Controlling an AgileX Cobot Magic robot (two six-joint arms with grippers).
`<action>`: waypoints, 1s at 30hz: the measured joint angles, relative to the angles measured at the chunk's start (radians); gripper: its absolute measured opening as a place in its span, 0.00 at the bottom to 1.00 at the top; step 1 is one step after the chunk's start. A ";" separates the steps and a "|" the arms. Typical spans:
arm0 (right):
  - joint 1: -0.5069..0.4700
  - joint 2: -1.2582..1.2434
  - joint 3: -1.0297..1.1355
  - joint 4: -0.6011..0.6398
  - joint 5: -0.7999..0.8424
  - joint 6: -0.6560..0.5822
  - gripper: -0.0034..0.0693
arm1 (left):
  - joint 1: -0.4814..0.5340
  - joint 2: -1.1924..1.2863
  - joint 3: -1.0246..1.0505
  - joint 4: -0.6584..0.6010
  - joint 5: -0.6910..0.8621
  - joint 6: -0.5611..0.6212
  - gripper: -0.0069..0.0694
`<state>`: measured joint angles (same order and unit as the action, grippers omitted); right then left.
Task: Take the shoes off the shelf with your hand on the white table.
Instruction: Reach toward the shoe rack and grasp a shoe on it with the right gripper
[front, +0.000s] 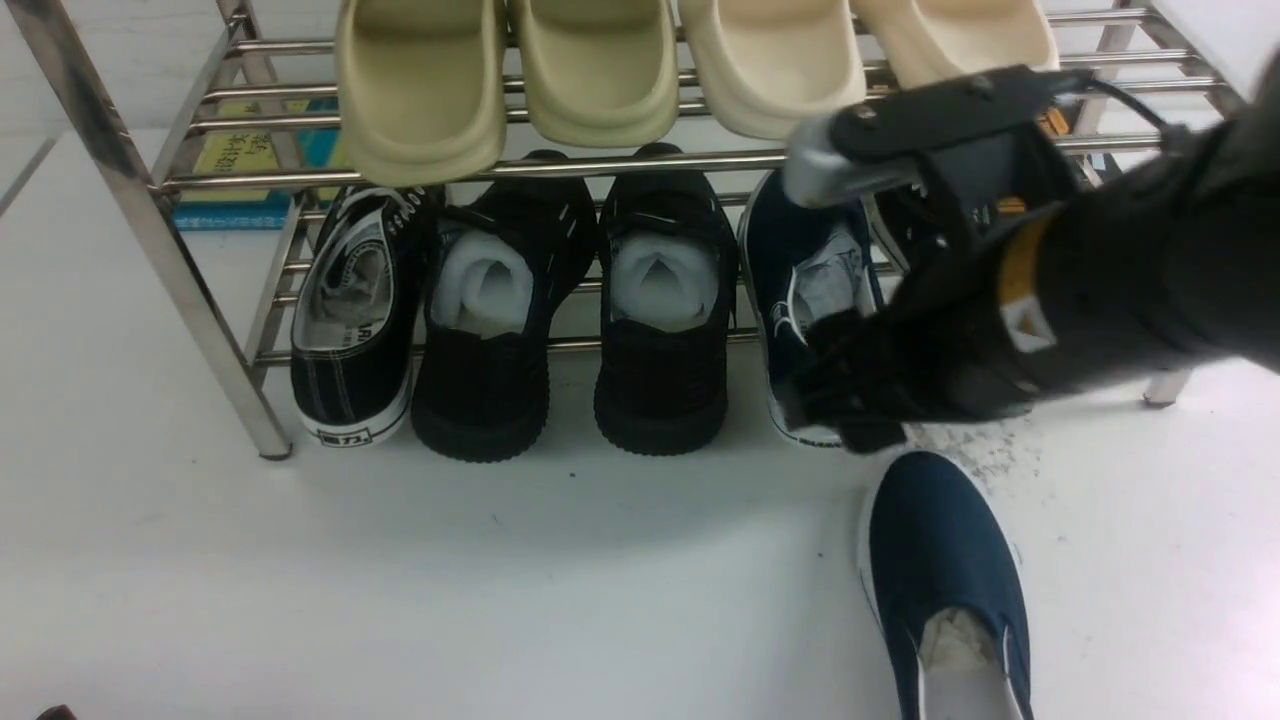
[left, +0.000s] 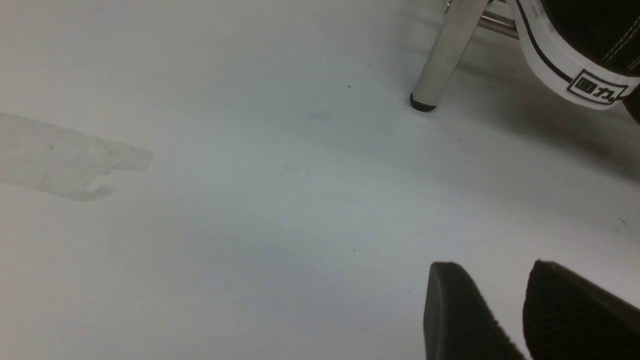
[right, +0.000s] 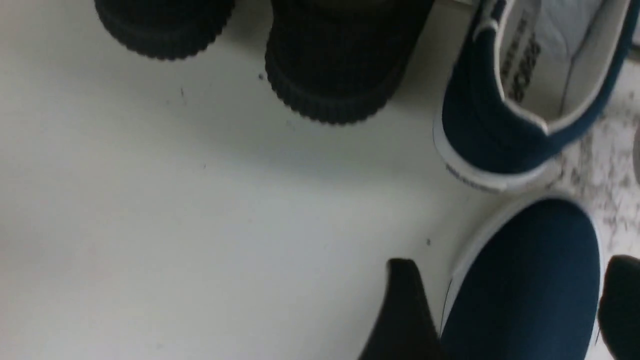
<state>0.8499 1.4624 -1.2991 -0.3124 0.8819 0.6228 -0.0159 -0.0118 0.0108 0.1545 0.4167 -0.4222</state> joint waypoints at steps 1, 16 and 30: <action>-0.001 0.034 -0.024 -0.029 -0.005 0.011 0.72 | 0.000 0.000 0.000 0.000 0.000 0.000 0.40; -0.185 0.357 -0.175 -0.054 -0.158 0.161 0.70 | 0.000 0.000 0.000 0.000 0.000 0.000 0.40; -0.194 0.452 -0.177 -0.051 -0.242 0.162 0.40 | 0.000 0.000 0.000 0.000 0.000 0.000 0.40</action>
<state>0.6563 1.9144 -1.4765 -0.3633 0.6404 0.7844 -0.0159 -0.0118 0.0108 0.1545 0.4167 -0.4222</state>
